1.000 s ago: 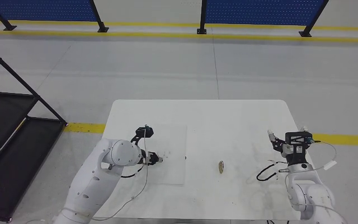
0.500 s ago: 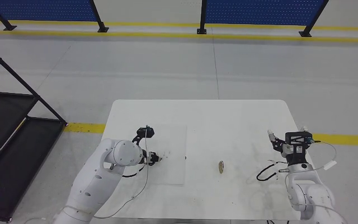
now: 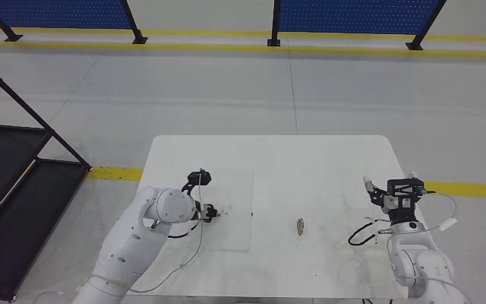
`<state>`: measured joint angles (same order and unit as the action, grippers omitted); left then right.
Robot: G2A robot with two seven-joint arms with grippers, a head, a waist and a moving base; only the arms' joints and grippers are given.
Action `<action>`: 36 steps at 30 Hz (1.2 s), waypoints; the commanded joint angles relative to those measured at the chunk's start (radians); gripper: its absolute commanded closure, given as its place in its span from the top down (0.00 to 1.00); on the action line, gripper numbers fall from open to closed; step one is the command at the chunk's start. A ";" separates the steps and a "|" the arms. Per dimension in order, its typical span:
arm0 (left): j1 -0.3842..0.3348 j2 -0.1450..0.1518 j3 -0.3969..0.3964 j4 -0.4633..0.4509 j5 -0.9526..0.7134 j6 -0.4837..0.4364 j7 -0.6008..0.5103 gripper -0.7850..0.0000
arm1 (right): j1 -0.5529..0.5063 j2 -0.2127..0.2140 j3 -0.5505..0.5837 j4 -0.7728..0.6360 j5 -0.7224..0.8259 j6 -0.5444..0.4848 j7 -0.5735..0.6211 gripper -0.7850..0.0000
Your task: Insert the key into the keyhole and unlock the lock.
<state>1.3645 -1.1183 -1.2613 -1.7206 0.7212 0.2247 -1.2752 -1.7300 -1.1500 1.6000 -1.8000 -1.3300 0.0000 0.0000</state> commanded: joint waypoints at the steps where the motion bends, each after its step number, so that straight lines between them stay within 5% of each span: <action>1: -0.005 0.000 0.003 0.006 -0.010 0.003 0.006 0.18 | 0.000 0.000 0.000 0.000 0.000 0.000 0.000 1.00; 5: -0.011 0.000 0.008 0.011 -0.017 0.007 0.011 0.00 | 0.000 0.000 0.000 0.000 0.000 0.000 0.000 1.00; 20: 0.030 0.019 -0.065 -0.153 -0.042 0.009 0.004 0.00 | 0.000 0.000 0.000 0.000 0.000 0.000 0.000 1.00; 28: 0.138 0.020 -0.219 -0.187 -0.378 -0.094 0.175 0.00 | 0.000 0.000 0.000 0.000 0.000 0.000 0.000 1.00; 36: 0.227 0.022 -0.367 -0.060 -0.830 -0.253 0.161 0.00 | 0.000 0.000 0.000 0.000 0.000 0.000 0.000 1.00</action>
<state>1.5864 -1.0972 -1.6155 -1.8077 -0.0346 -0.0045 -1.0968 -1.7300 -1.1500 1.6000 -1.8000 -1.3300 0.0000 0.0000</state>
